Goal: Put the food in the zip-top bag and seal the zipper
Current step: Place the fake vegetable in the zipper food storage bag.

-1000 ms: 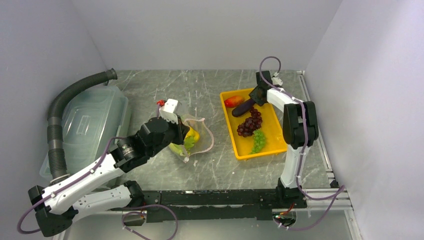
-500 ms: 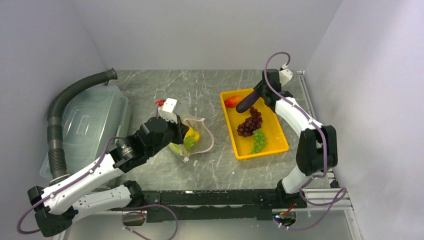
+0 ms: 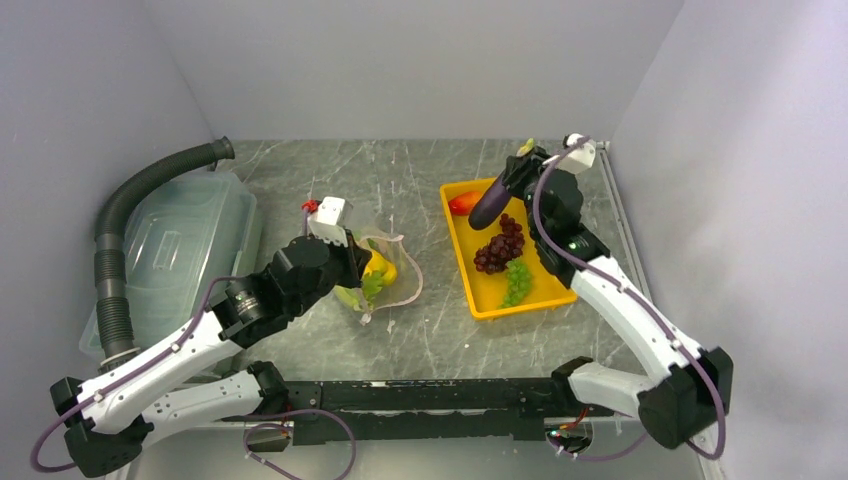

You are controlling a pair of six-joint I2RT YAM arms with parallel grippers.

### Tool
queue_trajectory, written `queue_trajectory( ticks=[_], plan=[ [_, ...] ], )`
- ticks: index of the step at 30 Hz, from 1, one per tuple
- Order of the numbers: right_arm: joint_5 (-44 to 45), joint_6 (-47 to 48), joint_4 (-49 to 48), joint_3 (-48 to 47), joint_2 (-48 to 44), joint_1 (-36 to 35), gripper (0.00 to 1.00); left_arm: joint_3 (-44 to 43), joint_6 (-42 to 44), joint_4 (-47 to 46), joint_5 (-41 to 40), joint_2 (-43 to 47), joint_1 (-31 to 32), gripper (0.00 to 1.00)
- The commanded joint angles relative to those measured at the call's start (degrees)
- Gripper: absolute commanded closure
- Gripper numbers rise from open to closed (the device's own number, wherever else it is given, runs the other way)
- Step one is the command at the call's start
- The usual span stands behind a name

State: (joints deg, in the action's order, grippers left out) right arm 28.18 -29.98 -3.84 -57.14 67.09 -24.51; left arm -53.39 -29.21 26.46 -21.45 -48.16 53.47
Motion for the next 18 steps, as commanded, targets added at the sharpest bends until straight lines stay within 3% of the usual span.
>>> queue_trajectory(
  ticks=[1, 10, 18],
  plan=[
    [-3.0, 6.4, -9.1, 2.8, -7.4, -2.1, 1.0, -2.7, -1.3, -1.0, -2.1, 0.5, -0.1, 1.0],
    [-16.1, 13.7, -20.5, 8.9, -16.9, -9.1, 1.0, -2.8, -2.4, 0.1, -3.5, 1.5, -0.2, 1.0],
    [-33.0, 17.8, -29.1, 12.5, -20.6, -10.5, 1.0, -4.4, -3.0, 2.6, -2.9, 2.2, -0.2, 1.0]
  ],
)
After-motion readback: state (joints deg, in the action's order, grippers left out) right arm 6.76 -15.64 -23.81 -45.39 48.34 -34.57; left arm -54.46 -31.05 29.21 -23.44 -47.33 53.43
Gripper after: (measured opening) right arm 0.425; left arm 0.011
